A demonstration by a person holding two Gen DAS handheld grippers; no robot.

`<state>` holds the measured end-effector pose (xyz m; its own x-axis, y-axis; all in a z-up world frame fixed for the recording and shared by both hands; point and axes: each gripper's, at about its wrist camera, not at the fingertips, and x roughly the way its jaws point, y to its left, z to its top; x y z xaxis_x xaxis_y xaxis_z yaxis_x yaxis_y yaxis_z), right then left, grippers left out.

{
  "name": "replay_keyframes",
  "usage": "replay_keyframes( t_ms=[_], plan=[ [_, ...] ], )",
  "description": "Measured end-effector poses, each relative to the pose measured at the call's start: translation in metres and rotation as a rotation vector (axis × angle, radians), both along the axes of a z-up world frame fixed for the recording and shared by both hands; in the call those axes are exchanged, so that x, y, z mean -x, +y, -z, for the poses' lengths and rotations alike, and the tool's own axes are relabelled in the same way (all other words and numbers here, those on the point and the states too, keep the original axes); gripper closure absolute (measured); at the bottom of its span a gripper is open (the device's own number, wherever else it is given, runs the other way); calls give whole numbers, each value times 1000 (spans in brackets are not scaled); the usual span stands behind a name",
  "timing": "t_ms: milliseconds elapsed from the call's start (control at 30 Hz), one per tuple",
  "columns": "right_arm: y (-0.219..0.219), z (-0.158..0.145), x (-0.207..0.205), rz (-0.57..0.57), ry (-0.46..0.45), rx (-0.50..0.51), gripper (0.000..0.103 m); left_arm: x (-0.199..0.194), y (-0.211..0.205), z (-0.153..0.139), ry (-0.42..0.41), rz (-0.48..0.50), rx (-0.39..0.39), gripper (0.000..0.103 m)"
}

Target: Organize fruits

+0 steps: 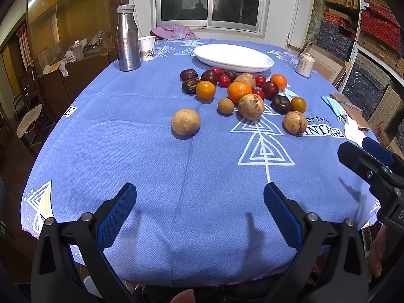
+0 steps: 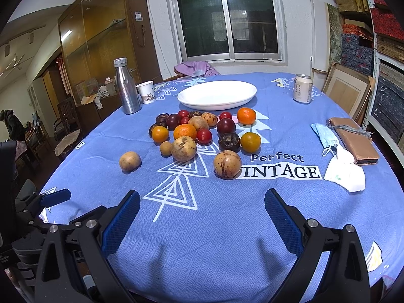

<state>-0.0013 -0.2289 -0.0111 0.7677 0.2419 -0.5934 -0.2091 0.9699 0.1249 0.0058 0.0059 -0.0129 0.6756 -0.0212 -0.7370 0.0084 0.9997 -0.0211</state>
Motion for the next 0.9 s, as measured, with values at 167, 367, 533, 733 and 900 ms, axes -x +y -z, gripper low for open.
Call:
replay_keyframes(
  t_ms=[167,367,533,733,900],
  plan=[
    [0,0,0,0,0,0,3,0,0,1,-1,0,-1,4],
    [0,0,0,1,1,-1,3,0,0,3,0,0,-2,4],
    [0,0,0,1,1,0,3,0,0,3,1,0,-2,4],
    [0,0,0,0,1,-2,3,1,0,4,1,0,-2,4],
    [0,0,0,0,1,-3,3,1,0,3,1,0,-2,4]
  ],
)
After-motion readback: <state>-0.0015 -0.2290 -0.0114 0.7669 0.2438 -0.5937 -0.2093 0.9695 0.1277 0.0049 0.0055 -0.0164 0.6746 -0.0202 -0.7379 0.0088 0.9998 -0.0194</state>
